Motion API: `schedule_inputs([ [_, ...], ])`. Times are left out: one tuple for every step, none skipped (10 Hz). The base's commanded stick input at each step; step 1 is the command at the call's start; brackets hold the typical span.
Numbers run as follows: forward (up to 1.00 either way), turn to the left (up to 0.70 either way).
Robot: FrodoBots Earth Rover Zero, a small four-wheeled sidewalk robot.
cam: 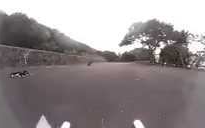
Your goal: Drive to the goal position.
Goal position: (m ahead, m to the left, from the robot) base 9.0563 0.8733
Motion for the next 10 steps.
schedule_inputs([
  [0.5,0.0],
  [0.5,0.0],
  [0.5,0.0],
  [0.5,0.0],
  [0.5,0.0],
  [0.5,0.0],
  [0.5,0.0],
  [0.5,0.0],
  [0.5,0.0],
  [0.5,0.0],
])
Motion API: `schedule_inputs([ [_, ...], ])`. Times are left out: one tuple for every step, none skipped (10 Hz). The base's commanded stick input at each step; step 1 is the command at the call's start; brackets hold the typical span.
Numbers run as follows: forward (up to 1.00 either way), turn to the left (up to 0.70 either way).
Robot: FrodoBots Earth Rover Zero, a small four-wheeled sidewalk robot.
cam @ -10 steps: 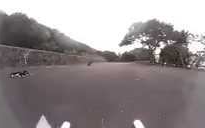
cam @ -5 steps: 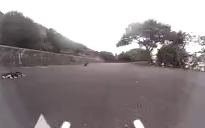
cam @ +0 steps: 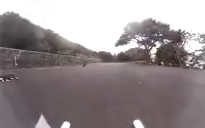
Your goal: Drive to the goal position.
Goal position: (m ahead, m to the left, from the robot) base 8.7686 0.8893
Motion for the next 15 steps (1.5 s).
schedule_inputs([
  [0.5,0.0],
  [0.5,-0.03],
  [0.5,-0.16],
  [0.5,-0.31],
  [0.5,-0.5],
  [0.5,-0.5],
  [0.5,-0.5],
  [0.5,0.0],
  [0.5,0.0],
  [0.5,0.0],
  [0.5,0.0],
  [0.5,0.0],
  [0.5,0.0],
  [0.5,0.0],
  [0.5,0.0],
])
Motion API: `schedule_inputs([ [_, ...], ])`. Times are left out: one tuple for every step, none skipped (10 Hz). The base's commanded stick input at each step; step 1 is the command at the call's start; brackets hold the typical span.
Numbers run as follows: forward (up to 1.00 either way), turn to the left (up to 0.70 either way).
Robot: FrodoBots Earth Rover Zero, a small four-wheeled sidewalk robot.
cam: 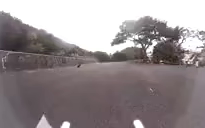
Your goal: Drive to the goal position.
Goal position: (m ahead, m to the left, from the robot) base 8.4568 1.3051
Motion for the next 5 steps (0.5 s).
schedule_inputs([
  [0.5,0.0],
  [0.5,0.0],
  [0.5,0.0],
  [0.5,0.0],
  [0.5,0.0],
])
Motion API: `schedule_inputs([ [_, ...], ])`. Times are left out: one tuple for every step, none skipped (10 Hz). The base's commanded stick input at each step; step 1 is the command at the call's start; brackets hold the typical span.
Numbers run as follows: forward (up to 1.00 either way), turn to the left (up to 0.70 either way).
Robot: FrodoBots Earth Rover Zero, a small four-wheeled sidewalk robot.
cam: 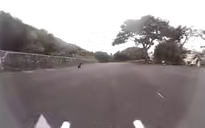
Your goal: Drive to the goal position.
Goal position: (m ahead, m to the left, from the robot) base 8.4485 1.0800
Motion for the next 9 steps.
schedule_inputs([
  [0.5,0.0],
  [0.5,0.0],
  [0.5,0.0],
  [0.5,0.0],
  [0.5,0.0],
  [0.5,0.0],
  [0.5,0.0],
  [0.5,0.0],
  [0.5,0.0],
])
